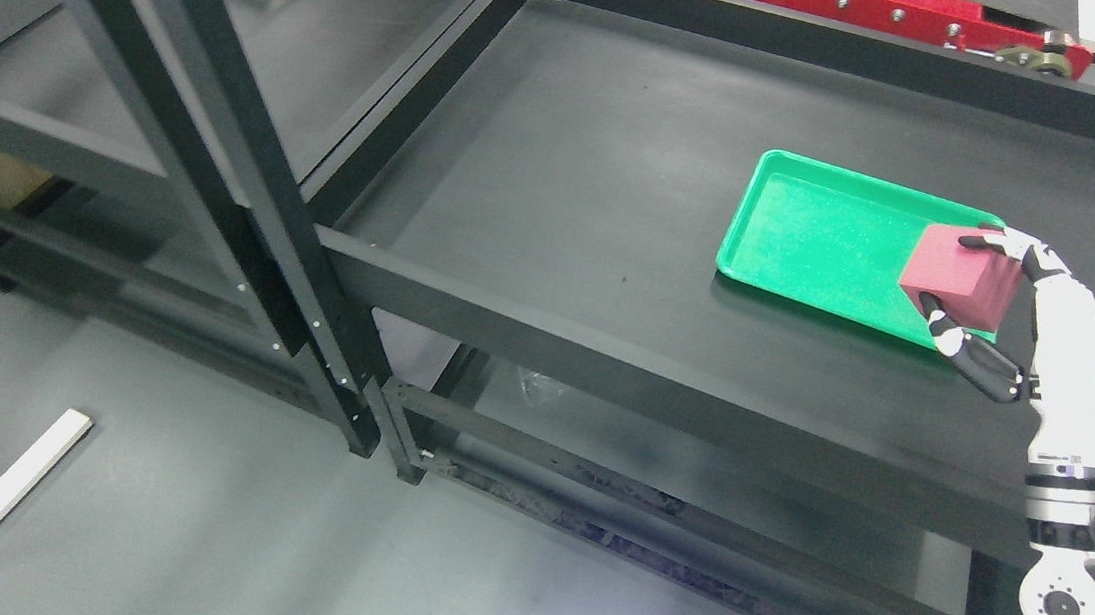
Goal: Pick pink block from left shelf to tray
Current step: 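Carry the held pink cube while turning toward the blue tray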
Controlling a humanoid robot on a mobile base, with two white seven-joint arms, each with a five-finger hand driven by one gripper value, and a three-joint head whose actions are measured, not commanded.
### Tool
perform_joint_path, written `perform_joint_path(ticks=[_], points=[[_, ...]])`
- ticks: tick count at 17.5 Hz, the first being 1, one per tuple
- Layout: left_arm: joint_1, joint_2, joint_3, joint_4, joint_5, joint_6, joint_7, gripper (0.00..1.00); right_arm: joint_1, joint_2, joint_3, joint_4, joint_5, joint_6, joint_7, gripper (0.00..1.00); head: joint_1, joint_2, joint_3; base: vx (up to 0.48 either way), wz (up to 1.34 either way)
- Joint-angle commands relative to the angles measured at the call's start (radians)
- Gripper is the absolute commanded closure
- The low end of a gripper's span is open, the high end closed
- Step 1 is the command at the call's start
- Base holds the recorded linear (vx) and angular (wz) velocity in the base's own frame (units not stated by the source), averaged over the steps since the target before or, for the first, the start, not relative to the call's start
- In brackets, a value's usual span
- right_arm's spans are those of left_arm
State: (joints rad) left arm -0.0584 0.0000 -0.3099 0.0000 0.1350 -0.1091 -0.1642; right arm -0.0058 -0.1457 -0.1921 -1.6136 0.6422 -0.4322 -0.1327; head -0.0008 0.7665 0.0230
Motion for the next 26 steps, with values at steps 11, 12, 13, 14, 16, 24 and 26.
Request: perform_joint_path(ticks=[11, 12, 13, 14, 16, 24, 26], points=[[0.0, 0.017, 0.0, -0.017, 0.0, 0.0, 0.0, 0.0, -0.005, 0.001, 0.023, -0.022, -0.01, -0.111, 0.038, 0.95, 0.0, 0.0, 0.0, -0.172, 0.42], [0.0, 0.017, 0.0, -0.017, 0.0, 0.002, 0.0, 0.0, -0.007, 0.003, 0.035, -0.022, -0.013, -0.111, 0.039, 0.95, 0.0, 0.0, 0.0, -0.176, 0.59], [0.0, 0.017, 0.0, -0.017, 0.0, 0.0, 0.0, 0.0, -0.007, 0.005, 0.049, -0.022, -0.013, -0.115, 0.039, 0.95, 0.0, 0.0, 0.0, -0.189, 0.62], [0.0, 0.017, 0.0, -0.017, 0.0, 0.0, 0.0, 0.0, -0.007, 0.006, 0.057, -0.022, -0.013, -0.126, 0.039, 0.95, 0.0, 0.0, 0.0, -0.189, 0.62], [0.0, 0.017, 0.0, -0.017, 0.0, 0.0, 0.0, 0.0, -0.005, 0.009, 0.06, -0.023, -0.013, -0.148, 0.039, 0.95, 0.0, 0.0, 0.0, -0.204, 0.76], [0.0, 0.017, 0.0, -0.017, 0.0, 0.0, 0.0, 0.0, -0.002, 0.028, 0.128, -0.023, -0.013, -0.169, 0.061, 0.95, 0.0, 0.0, 0.0, -0.12, 0.59], [0.0, 0.017, 0.0, -0.017, 0.0, 0.002, 0.0, 0.0, -0.003, 0.044, 0.134, -0.023, -0.013, -0.174, 0.07, 0.95, 0.0, 0.0, 0.0, -0.029, 0.29]])
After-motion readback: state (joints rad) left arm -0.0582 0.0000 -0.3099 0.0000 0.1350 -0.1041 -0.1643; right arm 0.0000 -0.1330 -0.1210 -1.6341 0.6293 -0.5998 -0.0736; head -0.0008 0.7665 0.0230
